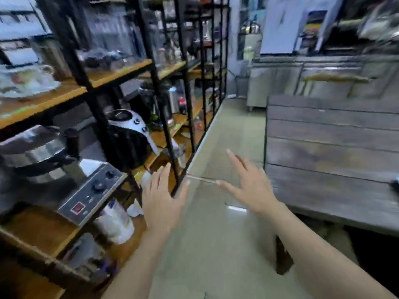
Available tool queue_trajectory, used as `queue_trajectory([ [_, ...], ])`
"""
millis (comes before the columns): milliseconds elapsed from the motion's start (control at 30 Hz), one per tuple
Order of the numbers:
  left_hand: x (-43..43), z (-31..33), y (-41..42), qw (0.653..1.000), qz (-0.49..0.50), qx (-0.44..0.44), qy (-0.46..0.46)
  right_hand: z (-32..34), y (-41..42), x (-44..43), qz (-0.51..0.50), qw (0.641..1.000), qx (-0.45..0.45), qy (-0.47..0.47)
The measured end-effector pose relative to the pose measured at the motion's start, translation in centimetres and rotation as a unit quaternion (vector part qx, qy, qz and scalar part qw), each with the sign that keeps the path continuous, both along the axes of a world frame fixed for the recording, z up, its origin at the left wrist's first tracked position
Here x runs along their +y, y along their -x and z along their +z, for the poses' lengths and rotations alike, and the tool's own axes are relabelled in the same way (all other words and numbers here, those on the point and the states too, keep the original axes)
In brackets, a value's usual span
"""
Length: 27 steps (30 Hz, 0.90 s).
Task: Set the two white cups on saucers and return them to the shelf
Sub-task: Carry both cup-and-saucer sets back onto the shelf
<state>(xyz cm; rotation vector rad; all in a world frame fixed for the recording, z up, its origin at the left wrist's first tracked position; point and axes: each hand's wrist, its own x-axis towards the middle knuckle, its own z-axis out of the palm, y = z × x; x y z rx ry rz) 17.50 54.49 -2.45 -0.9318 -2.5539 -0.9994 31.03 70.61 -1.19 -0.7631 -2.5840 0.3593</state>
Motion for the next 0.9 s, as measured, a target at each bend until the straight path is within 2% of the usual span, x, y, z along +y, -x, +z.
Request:
queue_trajectory([
  [200,14.2,-0.5,-7.2,0.985,-0.175,-0.007,-0.004,-0.6,-12.4,8.4,-0.165,0.986,0.007,-0.001],
  [500,32.4,-0.7,-19.4,0.932,-0.355,-0.066,-0.020,-1.3,-26.9,20.7,-0.354,0.935,-0.012,0.010],
  [767,42.5,-0.1,-27.7,0.905,-0.420,-0.063,0.023,-1.1,-34.8,28.5,-0.433,0.901,0.012,0.024],
  [900,46.9,-0.8,-30.6,0.902,-0.414,-0.111,0.055,-2.5,-38.0,32.1,-0.439,0.896,0.014,0.066],
])
